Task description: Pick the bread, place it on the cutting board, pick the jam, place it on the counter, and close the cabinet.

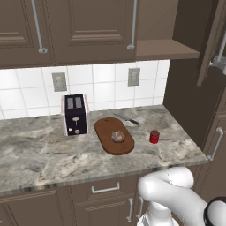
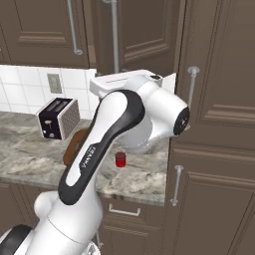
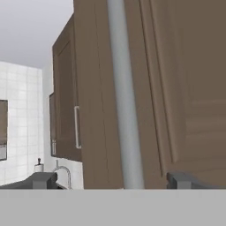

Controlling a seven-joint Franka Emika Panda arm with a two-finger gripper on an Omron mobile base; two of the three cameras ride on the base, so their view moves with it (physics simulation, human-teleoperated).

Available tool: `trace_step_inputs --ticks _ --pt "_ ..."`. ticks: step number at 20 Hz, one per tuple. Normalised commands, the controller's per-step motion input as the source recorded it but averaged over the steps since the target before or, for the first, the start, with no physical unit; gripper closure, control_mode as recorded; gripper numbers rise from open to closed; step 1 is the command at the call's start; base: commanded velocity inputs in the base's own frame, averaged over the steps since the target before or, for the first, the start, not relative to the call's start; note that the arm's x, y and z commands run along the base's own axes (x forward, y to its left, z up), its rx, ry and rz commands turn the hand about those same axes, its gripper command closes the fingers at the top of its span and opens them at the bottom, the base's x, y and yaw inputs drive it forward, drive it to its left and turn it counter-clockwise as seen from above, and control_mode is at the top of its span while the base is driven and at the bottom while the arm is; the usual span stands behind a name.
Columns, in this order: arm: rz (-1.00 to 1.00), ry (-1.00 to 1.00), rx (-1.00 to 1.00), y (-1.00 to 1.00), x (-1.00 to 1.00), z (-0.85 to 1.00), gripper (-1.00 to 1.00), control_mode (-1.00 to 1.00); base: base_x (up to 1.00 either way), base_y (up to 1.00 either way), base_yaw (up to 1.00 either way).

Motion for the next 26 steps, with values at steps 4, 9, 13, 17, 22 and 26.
trace_step_inputs --ticks 4,9,13,17,22,26 --pt "-0.01 0.00 0.00 0.29 0.16 0.00 -1.00 -1.00 0.00 0.00 0.00" --pt "-0.05 0.00 0.00 0.35 0.06 0.00 -1.00 -1.00 0.00 0.00 0.00" --pt "-0.07 0.00 0.00 0.34 0.08 0.00 -1.00 -1.00 0.00 0.00 0.00" --pt "-0.08 0.00 0.00 0.31 0.14 0.00 -1.00 -1.00 0.00 0.00 0.00" --pt "-0.10 0.00 0.00 0.23 0.15 0.00 -1.00 -1.00 0.00 0.00 0.00" --pt "-0.11 0.00 0.00 0.13 0.13 0.00 -1.00 -1.00 0.00 0.00 0.00"
